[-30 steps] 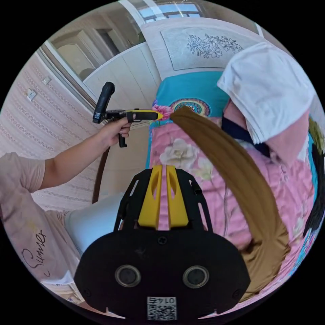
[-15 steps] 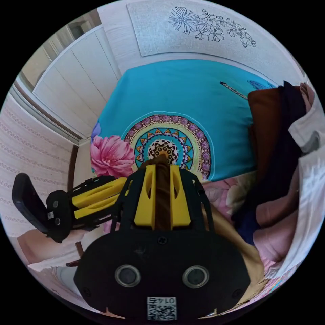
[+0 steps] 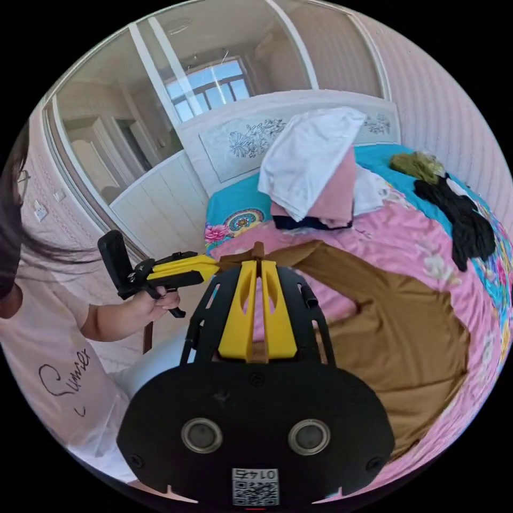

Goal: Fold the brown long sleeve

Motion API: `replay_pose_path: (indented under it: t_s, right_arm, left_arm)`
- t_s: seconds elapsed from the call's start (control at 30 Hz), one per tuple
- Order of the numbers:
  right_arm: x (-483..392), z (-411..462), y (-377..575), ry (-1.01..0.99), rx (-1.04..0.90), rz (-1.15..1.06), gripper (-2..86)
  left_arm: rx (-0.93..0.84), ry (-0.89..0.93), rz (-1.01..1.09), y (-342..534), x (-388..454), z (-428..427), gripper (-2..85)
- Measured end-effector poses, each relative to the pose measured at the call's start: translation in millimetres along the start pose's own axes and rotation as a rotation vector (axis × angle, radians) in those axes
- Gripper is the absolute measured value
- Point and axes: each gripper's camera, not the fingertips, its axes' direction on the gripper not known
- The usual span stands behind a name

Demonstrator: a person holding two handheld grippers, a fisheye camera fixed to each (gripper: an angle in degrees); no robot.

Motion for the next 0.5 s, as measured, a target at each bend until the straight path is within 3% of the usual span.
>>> replay_pose_path:
  t_s: [0.27,0.5]
  right_arm:
    - [42.8,-213.1,153.4,0.224,0.175,0.286,0.5]
    - [78.3,-257.1,244.3,0.252,0.179,0.468,0.5]
  left_arm:
    - [-0.043,0.333,0.208,38.9,213.0,44.9,-1.0]
    - [-0.19,0.445,0.337,99.1,316.2,72.0,-1.0]
